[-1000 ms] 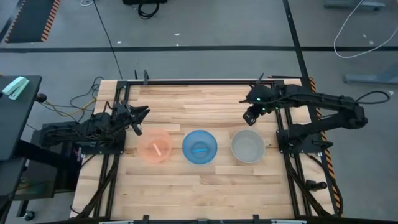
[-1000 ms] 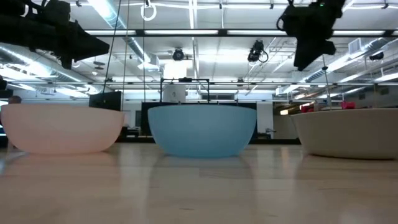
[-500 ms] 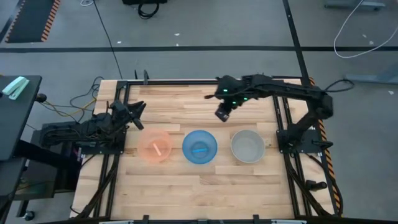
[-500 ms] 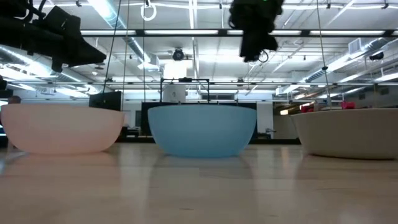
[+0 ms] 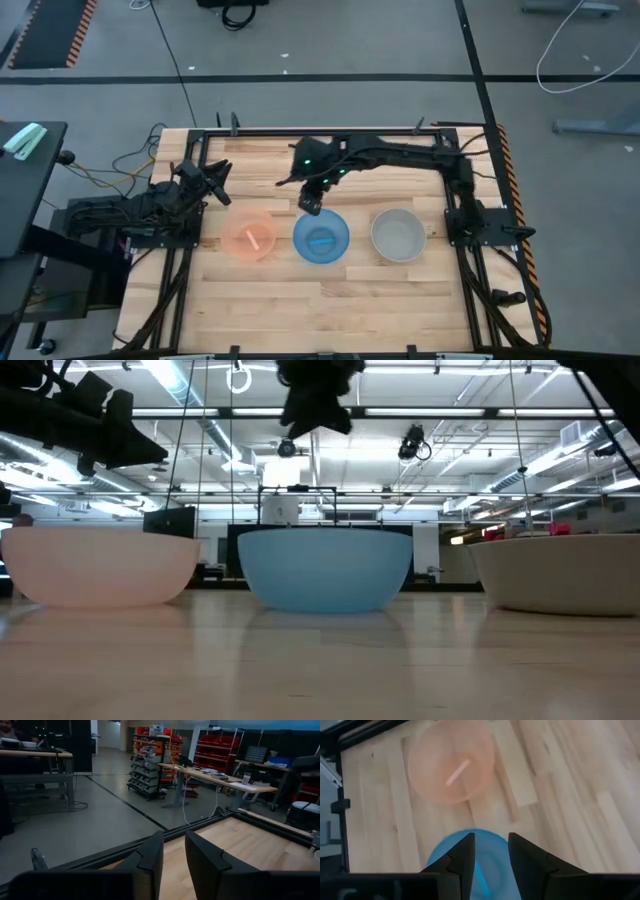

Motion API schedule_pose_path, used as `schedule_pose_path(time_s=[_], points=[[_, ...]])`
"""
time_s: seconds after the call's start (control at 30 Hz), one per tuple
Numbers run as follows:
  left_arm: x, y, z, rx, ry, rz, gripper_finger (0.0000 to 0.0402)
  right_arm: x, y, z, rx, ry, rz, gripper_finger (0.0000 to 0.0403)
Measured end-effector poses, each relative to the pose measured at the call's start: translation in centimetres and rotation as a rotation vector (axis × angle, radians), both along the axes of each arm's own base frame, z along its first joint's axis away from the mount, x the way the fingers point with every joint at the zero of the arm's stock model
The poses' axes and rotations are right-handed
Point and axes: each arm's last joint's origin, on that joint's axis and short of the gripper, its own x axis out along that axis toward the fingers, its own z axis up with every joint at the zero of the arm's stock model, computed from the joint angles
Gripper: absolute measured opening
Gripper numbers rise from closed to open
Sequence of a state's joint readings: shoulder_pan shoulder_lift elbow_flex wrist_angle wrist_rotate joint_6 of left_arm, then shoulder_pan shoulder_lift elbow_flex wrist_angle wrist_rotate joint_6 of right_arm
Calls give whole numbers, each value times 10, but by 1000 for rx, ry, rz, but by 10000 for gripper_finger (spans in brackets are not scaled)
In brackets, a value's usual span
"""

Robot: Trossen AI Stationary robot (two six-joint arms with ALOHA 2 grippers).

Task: Nest bowls inside each other
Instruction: Stack the orange bowl on top of the gray bowl

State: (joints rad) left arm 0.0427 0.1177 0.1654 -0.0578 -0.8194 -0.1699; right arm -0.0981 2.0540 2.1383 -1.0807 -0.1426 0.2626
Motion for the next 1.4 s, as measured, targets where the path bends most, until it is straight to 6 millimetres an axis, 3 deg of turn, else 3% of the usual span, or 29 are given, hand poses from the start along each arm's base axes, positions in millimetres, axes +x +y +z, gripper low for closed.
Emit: schedule_pose_path(time_s=[0.43, 0.7, 0.83, 1.0, 1.17, 1.27, 1.4], points=[[0, 0, 0, 1, 4, 0, 87, 43, -3, -49, 115, 96, -7, 126], [0, 0, -3, -18, 17, 1, 78, 64, -3, -61, 79, -24, 21, 126], [0, 0, -7, -41, 30, 2, 82, 68, 9, -59, 31, -67, 65, 126], [-1, 0, -12, -82, 50, 6, 87, 71, 40, -58, -39, -90, 128, 126], [-1, 0, -14, -104, 44, 9, 80, 75, 70, -70, -73, -86, 229, 126], [-1, 0, -14, -110, 37, 10, 78, 77, 72, -75, -75, -83, 238, 126], [-2, 0, -15, -112, 55, 11, 84, 80, 56, -83, -79, -64, 206, 126]])
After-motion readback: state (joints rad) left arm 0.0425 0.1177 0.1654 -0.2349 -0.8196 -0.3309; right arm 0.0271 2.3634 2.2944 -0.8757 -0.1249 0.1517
